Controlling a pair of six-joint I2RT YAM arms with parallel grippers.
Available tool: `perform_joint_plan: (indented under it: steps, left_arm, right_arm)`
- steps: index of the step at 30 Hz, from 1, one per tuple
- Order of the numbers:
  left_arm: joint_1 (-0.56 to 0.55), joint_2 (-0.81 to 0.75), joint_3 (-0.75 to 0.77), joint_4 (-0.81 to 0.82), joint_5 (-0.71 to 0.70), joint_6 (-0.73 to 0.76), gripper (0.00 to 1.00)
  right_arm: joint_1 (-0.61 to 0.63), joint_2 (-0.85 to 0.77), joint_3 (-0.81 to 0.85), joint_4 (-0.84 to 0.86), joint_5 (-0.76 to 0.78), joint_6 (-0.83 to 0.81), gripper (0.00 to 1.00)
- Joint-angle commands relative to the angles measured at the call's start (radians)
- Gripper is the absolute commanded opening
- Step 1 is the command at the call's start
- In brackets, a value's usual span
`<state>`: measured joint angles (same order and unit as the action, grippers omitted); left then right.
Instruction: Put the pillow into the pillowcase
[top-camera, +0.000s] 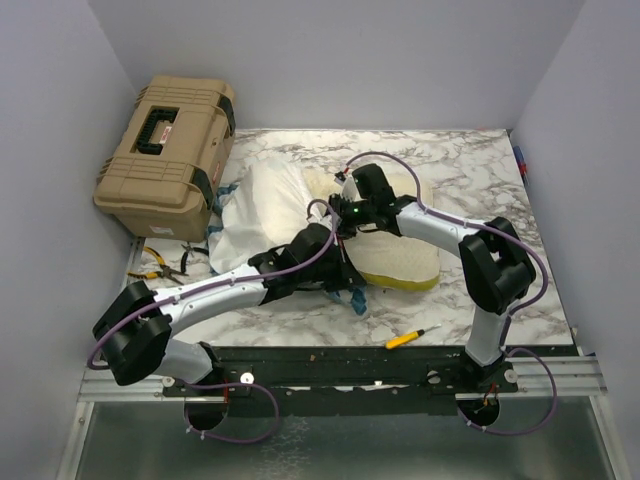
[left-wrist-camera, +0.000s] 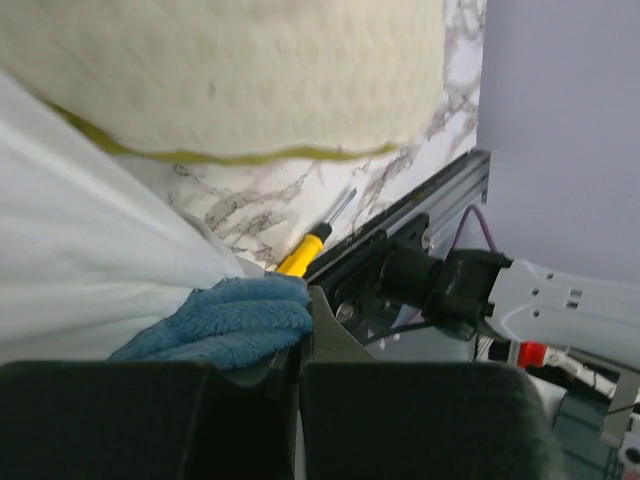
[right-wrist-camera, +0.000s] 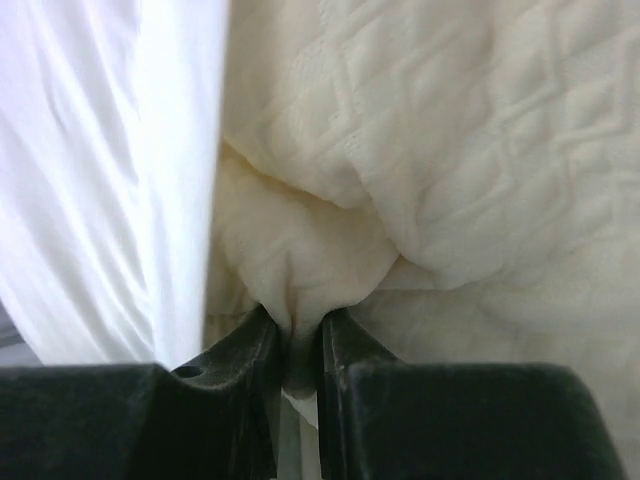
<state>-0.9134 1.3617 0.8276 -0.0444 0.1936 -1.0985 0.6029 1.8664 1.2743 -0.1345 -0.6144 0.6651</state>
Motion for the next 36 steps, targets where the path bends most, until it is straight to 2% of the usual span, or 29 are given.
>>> perform_joint_plan:
  steps: [1, 4, 7, 9, 11, 13, 16, 19, 21, 26, 28, 31, 33, 36]
  left_arm:
    - [-0.09, 0.003, 0.064, -0.088, 0.11, 0.071, 0.0]
    - [-0.093, 0.03, 0.043, -0.167, 0.069, 0.076, 0.0]
    - [-0.093, 0.046, 0.06, -0.207, 0.035, 0.097, 0.0]
    - [-0.095, 0.045, 0.109, -0.234, 0.012, 0.118, 0.15]
    - [-0.095, 0.038, 0.171, -0.242, 0.012, 0.137, 0.36]
    - [-0.096, 0.031, 0.243, -0.247, 0.026, 0.156, 0.51]
    - [-0.093, 0.031, 0.365, -0.247, 0.056, 0.2, 0.64]
    - [-0.057, 0.049, 0.472, -0.247, 0.091, 0.24, 0.66]
    - [-0.011, 0.064, 0.531, -0.246, 0.104, 0.271, 0.66]
    - [0.21, 0.086, 0.558, -0.263, 0.081, 0.309, 0.66]
    - [0.303, 0.105, 0.587, -0.298, 0.011, 0.353, 0.66]
    - [0.394, 0.163, 0.672, -0.372, -0.18, 0.443, 0.66]
    - [0.436, 0.246, 0.751, -0.419, -0.318, 0.489, 0.66]
    - [0.485, 0.395, 0.896, -0.516, -0.447, 0.54, 0.66]
  right_arm:
    - [0.021, -0.021, 0.011, 0.33, -0.053, 0.208, 0.0]
    - [0.022, -0.021, -0.01, 0.404, -0.065, 0.268, 0.0]
    - [0.021, -0.033, -0.004, 0.326, -0.047, 0.209, 0.02]
    - [0.019, -0.056, -0.012, 0.237, -0.005, 0.137, 0.06]
    - [0.015, -0.088, -0.023, 0.15, 0.041, 0.065, 0.12]
    - [0.006, -0.124, -0.026, 0.021, 0.113, -0.007, 0.28]
    - [-0.016, -0.174, -0.027, -0.081, 0.202, -0.092, 0.49]
    - [-0.051, -0.199, -0.019, -0.12, 0.25, -0.136, 0.68]
    - [-0.079, -0.189, -0.002, -0.127, 0.255, -0.147, 0.77]
    - [-0.132, -0.118, 0.091, -0.133, 0.249, -0.164, 0.88]
    - [-0.142, -0.077, 0.149, -0.148, 0.266, -0.181, 0.9]
    - [-0.149, 0.002, 0.265, -0.206, 0.31, -0.217, 0.92]
    - [-0.156, 0.047, 0.327, -0.241, 0.342, -0.238, 0.92]
    - [-0.163, 0.093, 0.379, -0.292, 0.38, -0.257, 0.92]
